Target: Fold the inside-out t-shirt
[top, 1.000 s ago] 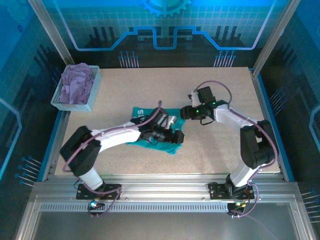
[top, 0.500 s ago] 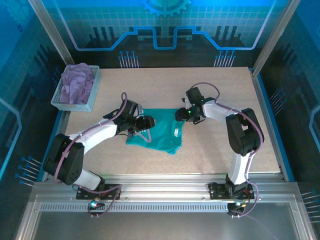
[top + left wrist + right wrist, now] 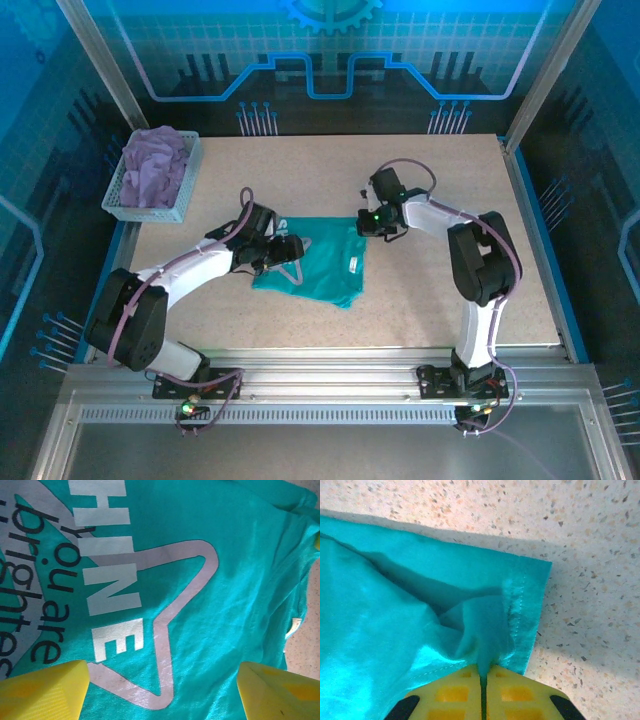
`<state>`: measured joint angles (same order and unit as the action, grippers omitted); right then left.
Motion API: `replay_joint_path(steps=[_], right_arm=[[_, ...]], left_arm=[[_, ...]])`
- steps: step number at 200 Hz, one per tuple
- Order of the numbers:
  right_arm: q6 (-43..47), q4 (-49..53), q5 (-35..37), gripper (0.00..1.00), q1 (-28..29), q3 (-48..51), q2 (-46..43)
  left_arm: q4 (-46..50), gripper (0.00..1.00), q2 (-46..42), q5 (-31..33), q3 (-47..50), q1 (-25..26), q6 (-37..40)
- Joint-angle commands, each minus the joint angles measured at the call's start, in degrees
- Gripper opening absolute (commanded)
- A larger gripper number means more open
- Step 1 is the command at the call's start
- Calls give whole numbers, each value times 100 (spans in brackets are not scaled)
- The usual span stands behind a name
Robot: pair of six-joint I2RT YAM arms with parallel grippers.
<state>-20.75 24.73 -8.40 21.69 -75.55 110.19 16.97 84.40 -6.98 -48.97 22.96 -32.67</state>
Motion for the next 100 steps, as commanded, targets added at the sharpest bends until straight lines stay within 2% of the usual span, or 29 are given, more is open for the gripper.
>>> replay_joint_path(steps=[1, 24, 64, 85, 100], right_arm=[[157, 271, -204, 5, 62, -325, -373], [263, 400, -197, 0, 73, -545, -400], [427, 601, -165, 0, -56, -1145, 176], [465, 848, -68, 10, -167, -1545, 747], [467, 988, 18, 25, -246, -1678, 983]], left_arm=[[163, 78, -133, 129, 80, -81, 175], [226, 78, -178, 191, 63, -97, 240], [281, 78, -222, 244, 39, -108, 313], [241, 79, -185, 195, 13, -108, 305], [267, 79, -115, 160, -86, -108, 335]])
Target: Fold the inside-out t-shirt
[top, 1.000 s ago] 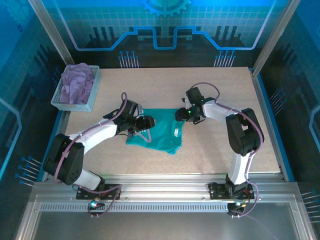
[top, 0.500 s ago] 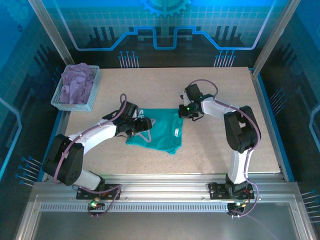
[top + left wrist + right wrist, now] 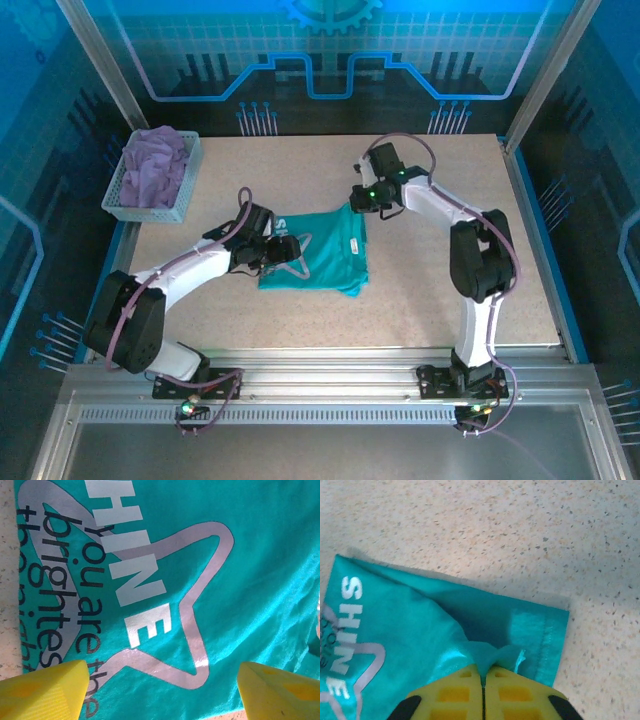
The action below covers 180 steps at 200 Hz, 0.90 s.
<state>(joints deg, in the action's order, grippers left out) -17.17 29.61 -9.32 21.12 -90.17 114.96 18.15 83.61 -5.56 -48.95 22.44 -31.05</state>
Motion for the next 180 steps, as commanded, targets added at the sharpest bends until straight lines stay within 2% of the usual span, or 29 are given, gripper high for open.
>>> replay_joint_path(steps=[1, 15, 33, 70, 105, 135, 158, 180], right_arm=[[109, 506, 117, 26, -193, -213, 513], [150, 623, 211, 38, -257, -233, 480], [269, 781, 465, 46, -278, -114, 121], [263, 716, 314, 56, -9, 1221, -1353], [-447, -7, -508, 57, 834, 2815, -2286], [-1014, -742, -915, 56, 1414, 3217, -1986], [-924, -644, -815, 55, 1404, 3050, -1741], [-687, -372, -691, 55, 1252, 2842, -1859]], left_arm=[[151, 79, -33, 15, -102, -55, 176], [186, 79, 19, 44, -219, -55, 236], [183, 79, 137, 119, -429, -70, 345], [-20, 81, 663, -39, -1076, -275, 427], [-56, 83, 2000, -433, -2176, -612, 562], [24, 80, 2966, -860, -2870, -1028, 535], [197, 77, 3109, -876, -2764, -1170, 582], [84, 77, 2594, -875, -1899, -1171, 558]])
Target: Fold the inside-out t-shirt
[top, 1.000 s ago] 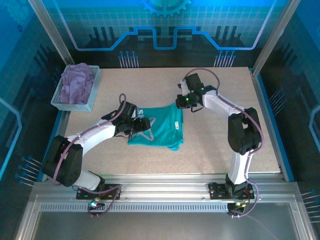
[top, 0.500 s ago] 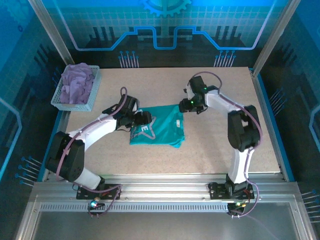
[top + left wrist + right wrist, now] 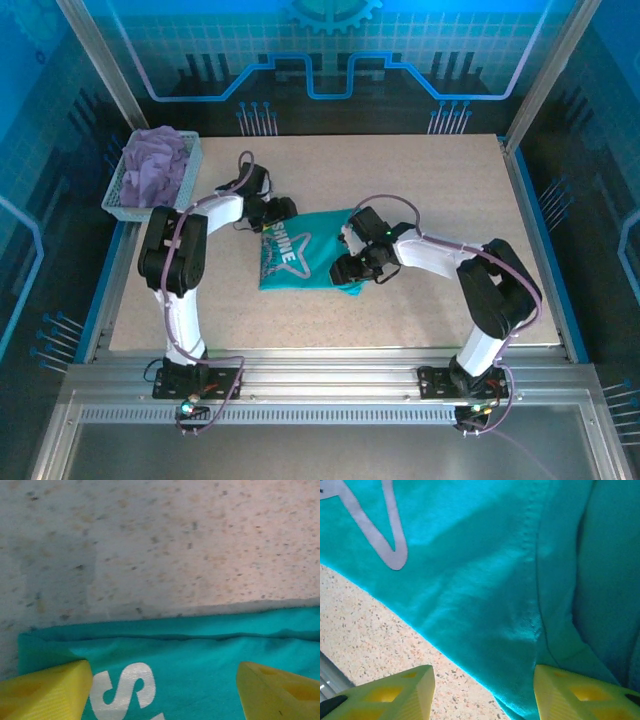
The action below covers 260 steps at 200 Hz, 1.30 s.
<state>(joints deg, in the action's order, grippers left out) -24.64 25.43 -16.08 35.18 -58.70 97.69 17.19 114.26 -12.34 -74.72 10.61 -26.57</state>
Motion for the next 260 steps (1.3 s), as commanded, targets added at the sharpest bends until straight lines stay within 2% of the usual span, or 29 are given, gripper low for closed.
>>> replay_joint_path(steps=[1, 28, 40, 52, 69, 79, 90, 106, 120, 132, 151, 172, 222, 260], right_arm=[[67, 65, -17, 55, -170, -320, -143], [376, 516, -60, 56, -561, -505, -342], [490, 710, -96, 57, -801, -496, -455], [565, 871, -91, 58, -1057, -448, -545], [562, 930, 10, 61, -1314, -292, -576], [507, 892, 146, 63, -1329, -223, -546], [432, 788, 237, 66, -1329, -162, -489], [366, 782, 636, 71, -1329, -143, -462], [414, 880, 1099, 74, -1371, -152, -487], [407, 889, 1200, 75, -1417, -148, -460], [264, 745, 1008, 76, -1347, -110, -308], [107, 663, 1074, 76, -1216, -79, -62], [-149, 153, 841, 74, -969, -140, 459], [-332, -104, 658, 63, -842, -285, 725]], left_arm=[[171, 77, -503, -198, 726, 11, 100], [-125, 75, -1785, -365, 2434, 146, -143], [-150, 75, -2535, -433, 3181, 462, -303], [-122, 76, -3272, -606, 3707, 1008, -450], [23, 77, -4119, -602, 3849, 1635, -632], [-37, 80, -4477, -487, 3741, 1674, -635], [-294, 84, -4629, -69, 3584, 1672, -458], [-598, 91, -4123, 309, 3010, 1644, 75], [-425, 92, -3121, 510, 2135, 1613, 601], [-153, 92, -2240, 595, 1361, 1572, 991], [110, 92, -1190, 534, 412, 1437, 1386], [367, 93, -416, 58, -359, 1215, 1591], [1237, 94, 665, -512, -1427, 1152, 2133], [1494, 85, 1034, -1106, -1563, 1146, 2246]])
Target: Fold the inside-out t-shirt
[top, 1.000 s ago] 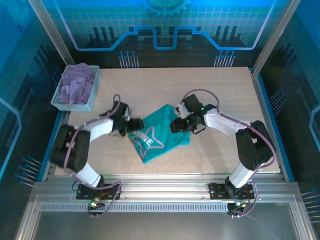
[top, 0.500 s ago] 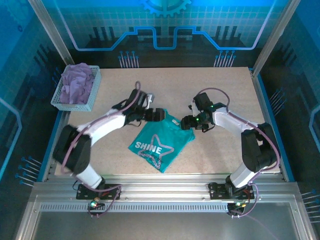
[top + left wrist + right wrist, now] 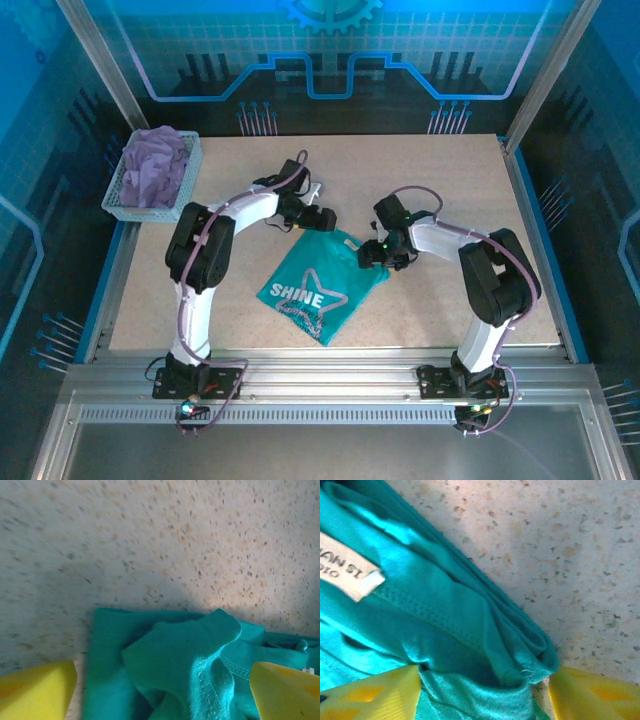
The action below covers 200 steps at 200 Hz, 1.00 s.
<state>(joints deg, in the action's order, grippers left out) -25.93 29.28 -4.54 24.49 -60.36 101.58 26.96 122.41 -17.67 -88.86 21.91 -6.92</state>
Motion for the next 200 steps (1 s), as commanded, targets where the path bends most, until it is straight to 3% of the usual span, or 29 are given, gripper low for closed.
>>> replay_joint_path(steps=[1, 48, 153, 200], right_arm=[[-207, -496, -496, 63, 229, -122, 340], [-349, -851, -601, 39, 257, -195, 335], [16, -910, -333, 0, 9, -253, 55], [683, -1087, -554, 0, -359, -932, -240]], left_arm=[[519, 85, 220, -581, -149, 15, 284], [607, 60, 351, -978, -193, -111, 312], [464, 0, 351, -1211, -432, -536, -113], [-683, 0, -126, -1582, -542, -820, -1157]])
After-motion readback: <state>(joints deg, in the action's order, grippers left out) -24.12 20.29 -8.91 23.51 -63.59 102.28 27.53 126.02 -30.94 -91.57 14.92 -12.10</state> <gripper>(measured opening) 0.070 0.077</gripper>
